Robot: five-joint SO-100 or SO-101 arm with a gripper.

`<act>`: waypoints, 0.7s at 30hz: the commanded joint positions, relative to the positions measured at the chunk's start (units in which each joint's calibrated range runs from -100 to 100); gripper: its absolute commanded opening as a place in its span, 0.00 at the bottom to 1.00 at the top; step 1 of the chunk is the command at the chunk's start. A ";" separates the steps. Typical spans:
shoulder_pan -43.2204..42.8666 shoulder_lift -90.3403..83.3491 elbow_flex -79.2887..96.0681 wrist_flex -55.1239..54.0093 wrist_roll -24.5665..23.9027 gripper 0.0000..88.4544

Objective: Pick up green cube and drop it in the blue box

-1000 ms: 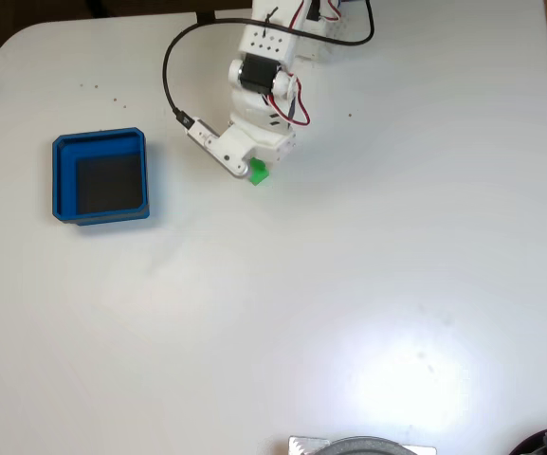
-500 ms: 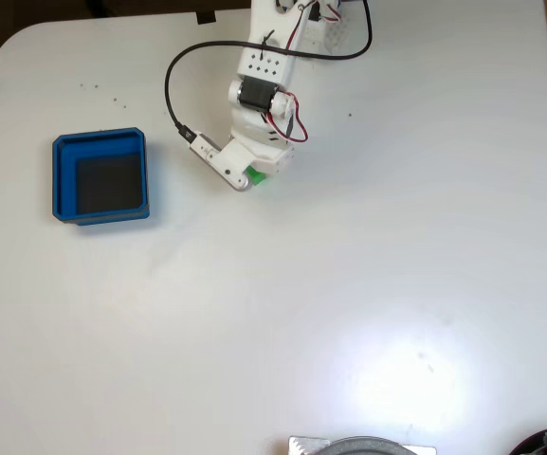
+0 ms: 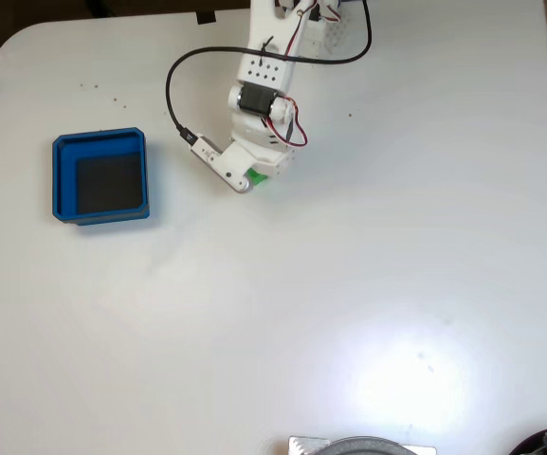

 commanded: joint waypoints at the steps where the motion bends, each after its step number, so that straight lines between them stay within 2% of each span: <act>1: -0.20 -0.24 -3.14 -1.05 0.15 0.32; 21: -0.20 0.01 -2.96 -3.49 -0.15 0.32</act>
